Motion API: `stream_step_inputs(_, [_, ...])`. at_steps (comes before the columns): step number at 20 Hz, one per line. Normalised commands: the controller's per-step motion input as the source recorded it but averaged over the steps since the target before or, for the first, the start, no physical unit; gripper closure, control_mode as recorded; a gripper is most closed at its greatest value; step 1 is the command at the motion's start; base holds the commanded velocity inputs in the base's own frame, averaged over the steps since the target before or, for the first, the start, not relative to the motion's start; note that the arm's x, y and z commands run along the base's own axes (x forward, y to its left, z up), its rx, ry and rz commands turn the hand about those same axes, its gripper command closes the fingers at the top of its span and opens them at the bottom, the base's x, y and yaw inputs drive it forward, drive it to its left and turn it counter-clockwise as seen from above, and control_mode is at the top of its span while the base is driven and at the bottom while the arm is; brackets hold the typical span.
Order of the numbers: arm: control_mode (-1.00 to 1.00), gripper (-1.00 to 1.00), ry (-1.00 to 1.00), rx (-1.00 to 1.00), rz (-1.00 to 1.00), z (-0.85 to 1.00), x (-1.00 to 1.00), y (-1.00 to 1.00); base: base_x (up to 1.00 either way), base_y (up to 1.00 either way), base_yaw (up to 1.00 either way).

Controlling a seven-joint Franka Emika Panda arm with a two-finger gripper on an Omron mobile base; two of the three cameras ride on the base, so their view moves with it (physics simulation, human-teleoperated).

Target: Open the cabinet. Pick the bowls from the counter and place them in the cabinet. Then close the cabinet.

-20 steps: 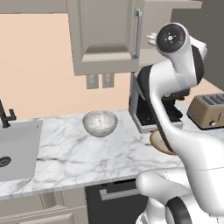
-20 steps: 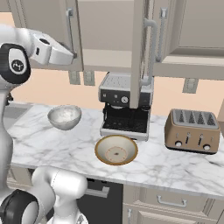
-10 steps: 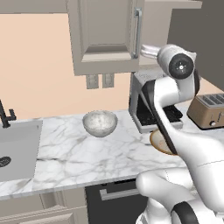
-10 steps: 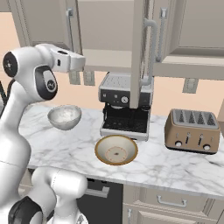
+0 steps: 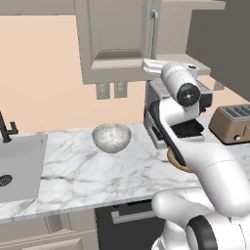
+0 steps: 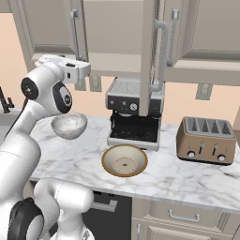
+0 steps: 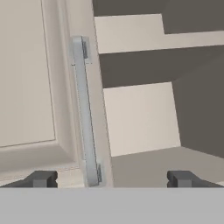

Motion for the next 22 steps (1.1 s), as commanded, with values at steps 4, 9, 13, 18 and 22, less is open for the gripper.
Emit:
stream_step_inputs(4, [-1.0,-1.0,0.0,0.0,0.12,0.0,0.38,0.3,0.0,0.0,0.0])
stream_step_inputs(9, [-1.0,-1.0,0.0,-0.01,0.07,0.02,0.39,0.1,0.0,0.0,0.0])
stream_step_inputs(13, [-1.0,-1.0,0.0,0.0,0.04,0.06,0.26,-0.12,0.0,0.0,0.0])
stream_step_inputs(18, [-1.0,-1.0,0.0,0.0,0.03,0.01,0.32,-0.01,0.0,0.0,0.0])
stream_step_inputs(22, [-1.0,-1.0,0.0,0.0,0.01,0.0,0.41,0.01,0.0,0.0,0.0])
